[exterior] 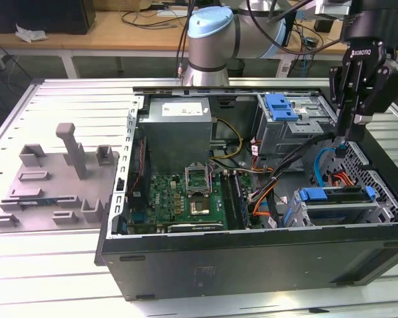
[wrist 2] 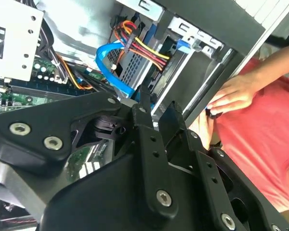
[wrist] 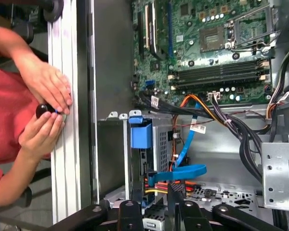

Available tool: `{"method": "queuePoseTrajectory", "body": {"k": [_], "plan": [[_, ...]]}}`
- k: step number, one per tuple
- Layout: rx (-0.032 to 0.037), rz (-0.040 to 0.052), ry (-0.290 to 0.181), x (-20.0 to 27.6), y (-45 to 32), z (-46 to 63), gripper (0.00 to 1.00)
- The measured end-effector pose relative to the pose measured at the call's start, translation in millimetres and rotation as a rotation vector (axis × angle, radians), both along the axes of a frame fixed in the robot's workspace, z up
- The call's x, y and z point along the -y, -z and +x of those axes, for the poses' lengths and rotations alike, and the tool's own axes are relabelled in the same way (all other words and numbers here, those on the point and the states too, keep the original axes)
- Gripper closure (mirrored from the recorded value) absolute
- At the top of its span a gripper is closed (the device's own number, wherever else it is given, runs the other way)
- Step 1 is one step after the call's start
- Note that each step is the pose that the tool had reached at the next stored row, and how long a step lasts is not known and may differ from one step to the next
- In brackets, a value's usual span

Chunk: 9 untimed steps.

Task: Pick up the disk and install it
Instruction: 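Insert the second disk wire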

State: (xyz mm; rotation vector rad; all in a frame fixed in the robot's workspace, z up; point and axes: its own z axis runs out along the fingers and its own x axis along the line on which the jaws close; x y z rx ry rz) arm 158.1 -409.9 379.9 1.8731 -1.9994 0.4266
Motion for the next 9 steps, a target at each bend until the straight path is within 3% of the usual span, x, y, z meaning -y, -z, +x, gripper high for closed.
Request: {"method": "queuePoseTrajectory", "body": {"k": [4, 7, 9], "plan": [[-0.0121, -0.0003, 0.014, 2.2, 1.0, 0.0, 0.65], [-0.0251, -0.002, 0.018, 6.3, 2.4, 0.1, 0.65], [-0.029, -0.0052, 0.019, 6.7, 3.9, 0.0, 0.65]]}}
